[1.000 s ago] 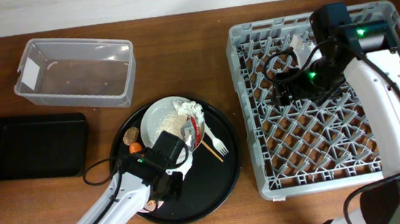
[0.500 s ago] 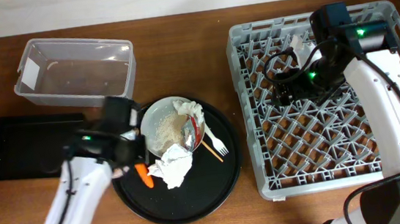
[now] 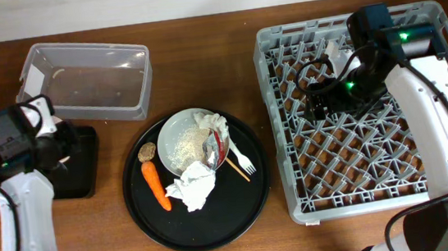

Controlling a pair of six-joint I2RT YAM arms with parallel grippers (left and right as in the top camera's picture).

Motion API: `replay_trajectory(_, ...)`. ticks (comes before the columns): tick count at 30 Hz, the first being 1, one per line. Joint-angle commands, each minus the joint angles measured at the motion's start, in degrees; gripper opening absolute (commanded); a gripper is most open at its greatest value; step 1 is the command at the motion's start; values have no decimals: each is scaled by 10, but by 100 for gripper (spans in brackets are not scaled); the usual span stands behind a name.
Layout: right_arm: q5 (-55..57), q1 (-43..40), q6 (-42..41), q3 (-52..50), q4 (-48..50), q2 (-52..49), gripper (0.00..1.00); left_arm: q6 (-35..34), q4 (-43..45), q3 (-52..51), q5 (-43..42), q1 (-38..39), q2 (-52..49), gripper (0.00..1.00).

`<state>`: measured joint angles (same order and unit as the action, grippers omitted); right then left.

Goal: Sort waste into correct bins and load items into the dishwasher rack
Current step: 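Tip the pink bowl over the black tray, dumping the shells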

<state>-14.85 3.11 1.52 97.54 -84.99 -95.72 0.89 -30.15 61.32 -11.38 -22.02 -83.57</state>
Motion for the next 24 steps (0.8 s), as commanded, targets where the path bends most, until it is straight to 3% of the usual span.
replay_trajectory(1, 5, 2, 2, -3, -5, 4, 96, 15, 54, 8, -143, -70, -55, 0)
replay_trajectory(6, 5, 2, 2, -3, -6, 4, 95, 16, 131, 8, -268, -166, -107, 0)
replay_trajectory(10, 5, 2, 2, -3, -8, 4, 96, 16, 178, 8, -305, -210, -140, 0)
replay_trajectory(19, 5, 2, 2, -3, -8, 4, 95, 10, 297, 8, -560, -278, -207, 0)
replay_trajectory(24, 5, 2, 2, -3, -8, 4, 95, 4, 341, 8, -635, -286, -216, 0)
